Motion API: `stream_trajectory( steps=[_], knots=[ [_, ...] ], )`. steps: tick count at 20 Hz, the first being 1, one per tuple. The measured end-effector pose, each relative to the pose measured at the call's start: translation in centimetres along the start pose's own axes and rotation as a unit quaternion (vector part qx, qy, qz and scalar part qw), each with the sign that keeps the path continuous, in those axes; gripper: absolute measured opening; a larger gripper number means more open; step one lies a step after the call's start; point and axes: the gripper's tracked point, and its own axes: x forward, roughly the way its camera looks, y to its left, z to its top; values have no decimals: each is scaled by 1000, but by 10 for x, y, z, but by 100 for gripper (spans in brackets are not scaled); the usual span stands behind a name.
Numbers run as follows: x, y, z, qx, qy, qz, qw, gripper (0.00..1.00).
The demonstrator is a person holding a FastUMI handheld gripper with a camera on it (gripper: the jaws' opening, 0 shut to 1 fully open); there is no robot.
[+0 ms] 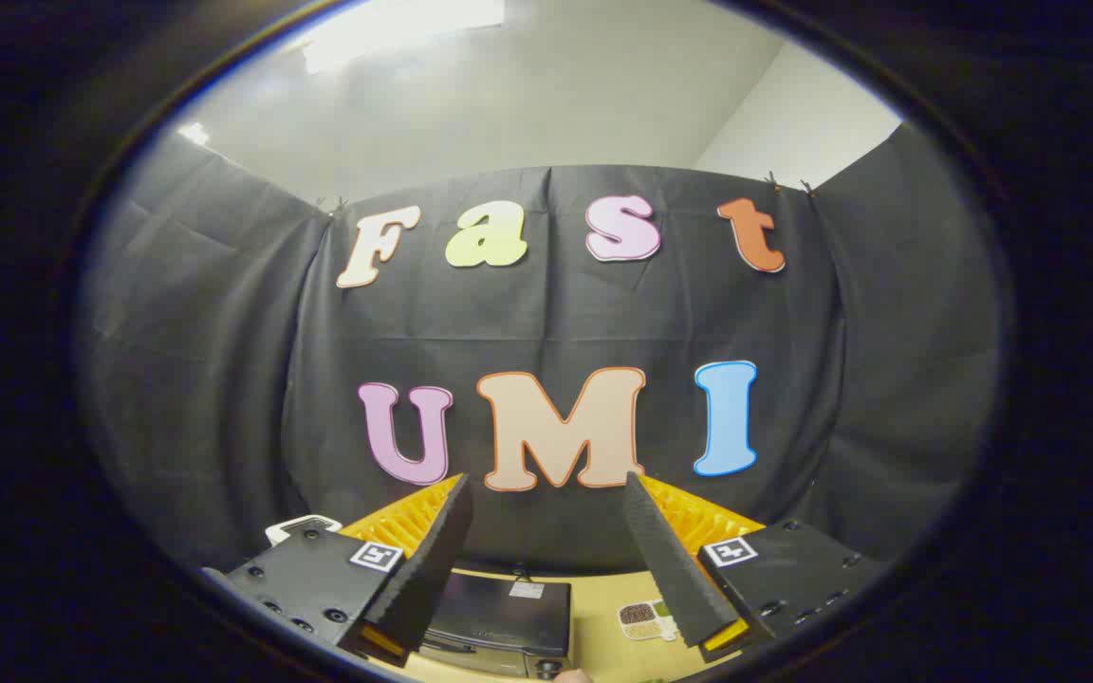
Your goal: Open the toaster oven, put the food inside, and close the toaster oven door.
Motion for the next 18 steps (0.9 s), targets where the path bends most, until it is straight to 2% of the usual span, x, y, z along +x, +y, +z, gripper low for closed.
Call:
stream_trajectory(
  steps=[18],
  knots=[
    [5, 20, -11, -3, 23, 21, 1000, 99]
  ],
)
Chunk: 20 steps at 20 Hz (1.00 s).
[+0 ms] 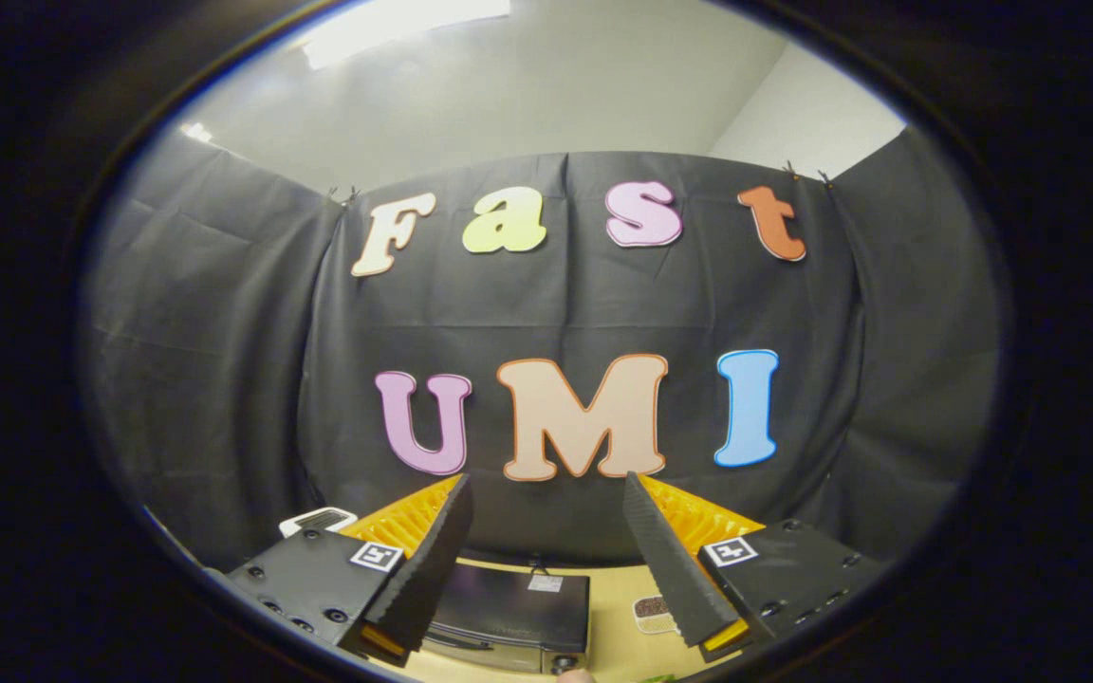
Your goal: Open the toaster oven, put the food inside, and close the toaster oven door.
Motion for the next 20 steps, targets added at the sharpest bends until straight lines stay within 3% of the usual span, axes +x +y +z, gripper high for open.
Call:
stream_trajectory(
  steps=[9, 20],
  knots=[
    [20, 29, -68, -14, 48, 24, 998, 99],
    [40, 59, -239, -17, 166, 42, 985, 99]
  ],
)
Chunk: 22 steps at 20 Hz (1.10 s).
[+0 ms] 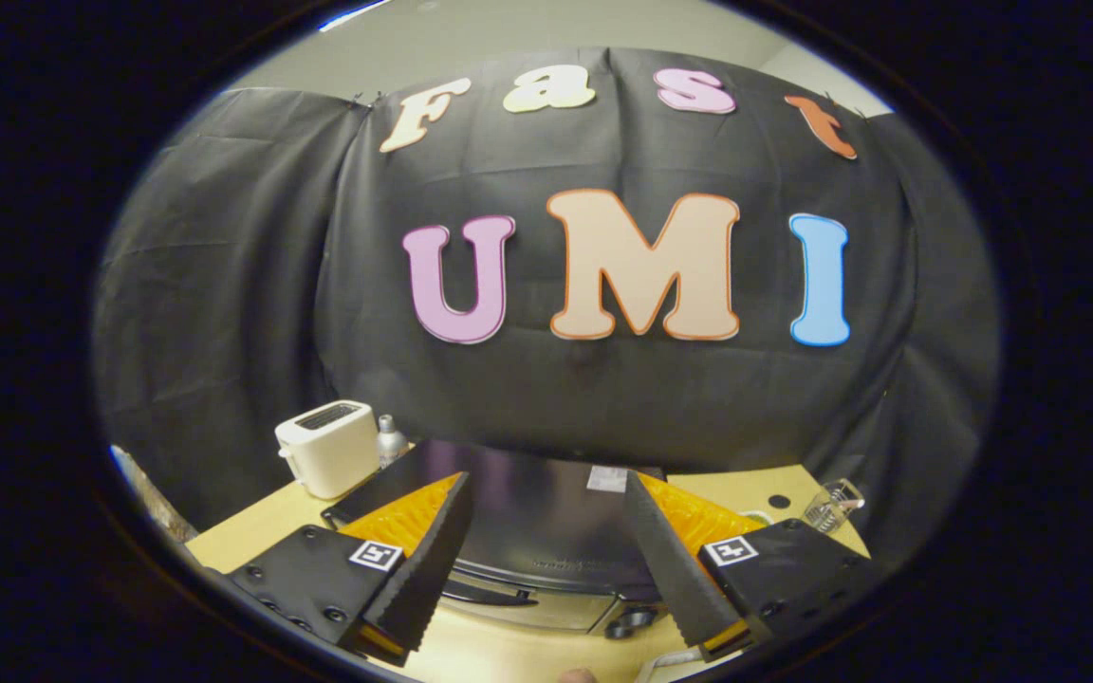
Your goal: Open the toaster oven, put the food inside, and close the toaster oven door.
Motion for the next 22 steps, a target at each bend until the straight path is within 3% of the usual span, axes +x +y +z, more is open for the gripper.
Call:
stream_trajectory(
  steps=[7, 22],
  knots=[
    [15, 9, -59, -15, 50, -3, 999, 99],
    [2, 16, -93, -25, 73, 9, 997, 99]
  ],
)
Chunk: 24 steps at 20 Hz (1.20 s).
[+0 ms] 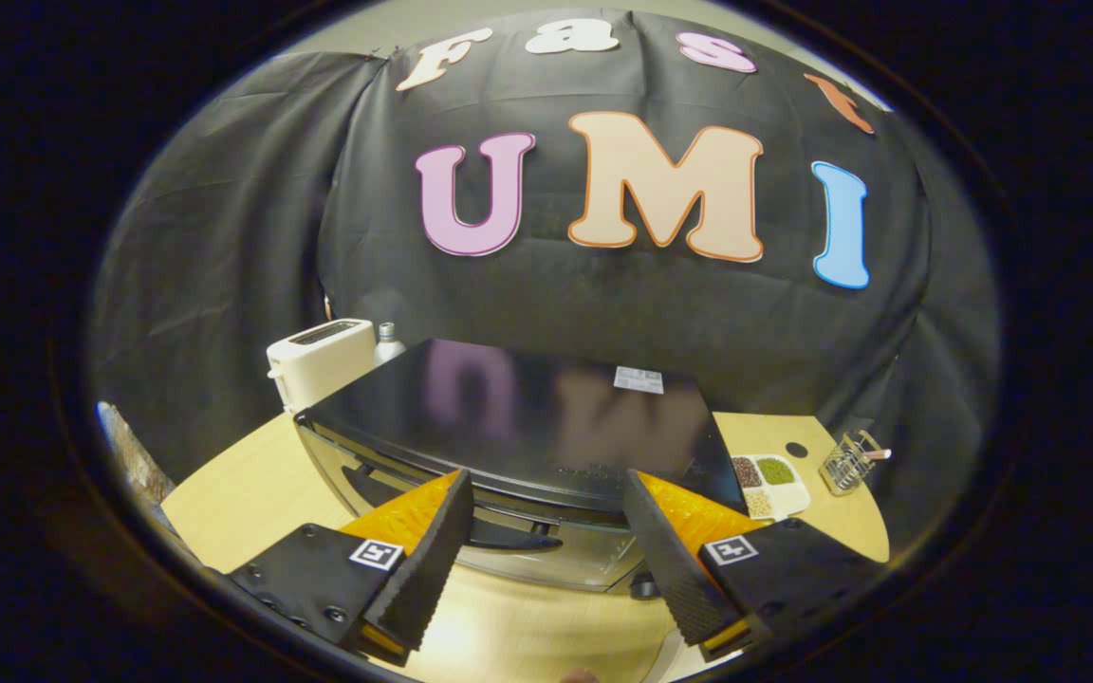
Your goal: Open the toaster oven, put the food inside, and close the toaster oven door.
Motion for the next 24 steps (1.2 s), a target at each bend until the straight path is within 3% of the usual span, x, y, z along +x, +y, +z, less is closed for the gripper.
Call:
stream_trajectory(
  steps=[24],
  knots=[
    [-72, 32, -90, 20, 101, 78, 992, 99]
  ],
)
